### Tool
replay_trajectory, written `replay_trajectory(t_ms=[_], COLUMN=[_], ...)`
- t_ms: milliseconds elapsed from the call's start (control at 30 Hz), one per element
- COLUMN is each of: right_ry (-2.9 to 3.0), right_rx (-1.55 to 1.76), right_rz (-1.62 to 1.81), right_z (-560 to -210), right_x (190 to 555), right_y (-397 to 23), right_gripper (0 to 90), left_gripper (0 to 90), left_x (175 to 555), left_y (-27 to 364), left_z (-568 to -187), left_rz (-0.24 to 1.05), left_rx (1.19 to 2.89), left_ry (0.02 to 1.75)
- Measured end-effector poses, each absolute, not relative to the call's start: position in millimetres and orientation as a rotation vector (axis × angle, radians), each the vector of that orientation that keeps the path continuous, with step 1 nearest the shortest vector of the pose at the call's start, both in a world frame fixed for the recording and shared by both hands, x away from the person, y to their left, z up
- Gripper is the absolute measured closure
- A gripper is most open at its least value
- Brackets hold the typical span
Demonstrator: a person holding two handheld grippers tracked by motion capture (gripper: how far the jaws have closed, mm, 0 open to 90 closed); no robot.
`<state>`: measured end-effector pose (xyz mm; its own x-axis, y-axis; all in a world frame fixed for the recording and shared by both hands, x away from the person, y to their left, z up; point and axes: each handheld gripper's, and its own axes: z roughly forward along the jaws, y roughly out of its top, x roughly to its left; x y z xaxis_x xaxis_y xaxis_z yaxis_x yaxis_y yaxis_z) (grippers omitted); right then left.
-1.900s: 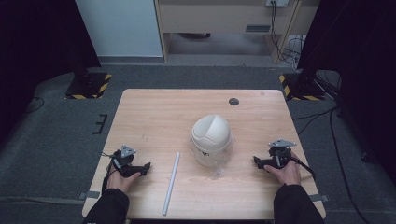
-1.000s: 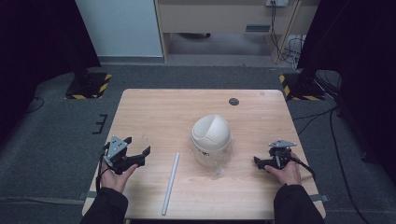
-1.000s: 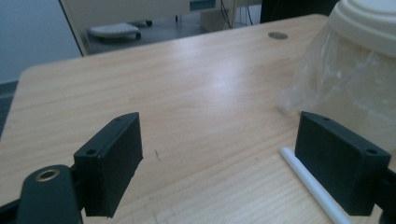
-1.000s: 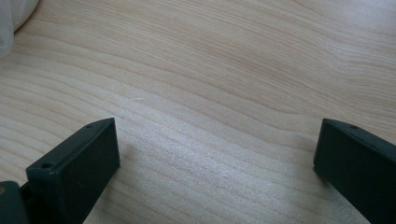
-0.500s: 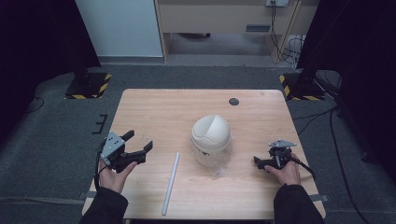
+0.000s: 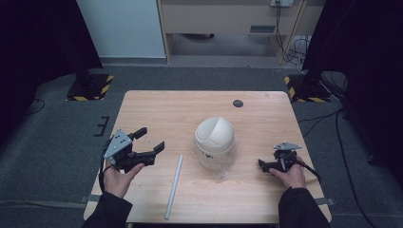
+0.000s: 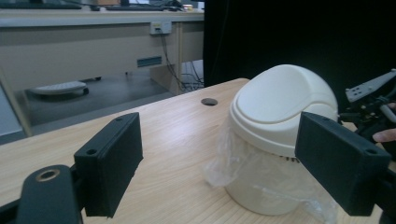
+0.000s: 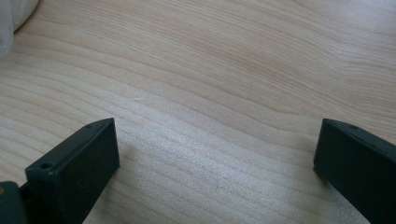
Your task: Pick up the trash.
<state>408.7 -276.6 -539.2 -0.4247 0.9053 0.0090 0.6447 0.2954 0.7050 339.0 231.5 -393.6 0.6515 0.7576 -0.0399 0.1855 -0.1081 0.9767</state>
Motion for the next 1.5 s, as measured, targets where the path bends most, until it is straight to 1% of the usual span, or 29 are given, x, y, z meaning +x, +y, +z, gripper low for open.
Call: replay_trajectory(t_ms=[100, 433, 633, 1167, 1500], right_ry=[2.178, 2.177, 2.177, 2.178, 2.177], right_rx=[1.389, 1.389, 1.389, 1.388, 1.389], right_rz=[0.906, 0.905, 0.905, 0.905, 0.905], right_z=[-539.2, -539.2, -539.2, -539.2, -539.2], right_x=[408.7, 408.7, 408.7, 408.7, 408.7], right_y=[-276.6, -276.6, -276.6, -276.6, -276.6], right_gripper=[0.5, 0.5, 0.5, 0.4, 0.5], left_gripper=[14.1, 13.8, 13.9, 14.8, 15.1], left_x=[342.1, 349.9, 358.5, 377.3, 386.7], left_y=[225.4, 209.5, 191.1, 146.1, 117.4], left_z=[-391.6, -380.7, -378.1, -387.8, -403.3], left_rz=[0.555, 0.537, 0.504, 0.416, 0.353], left_rx=[1.661, 1.675, 1.710, 1.804, 1.870], left_ry=[0.762, 0.703, 0.661, 0.601, 0.577])
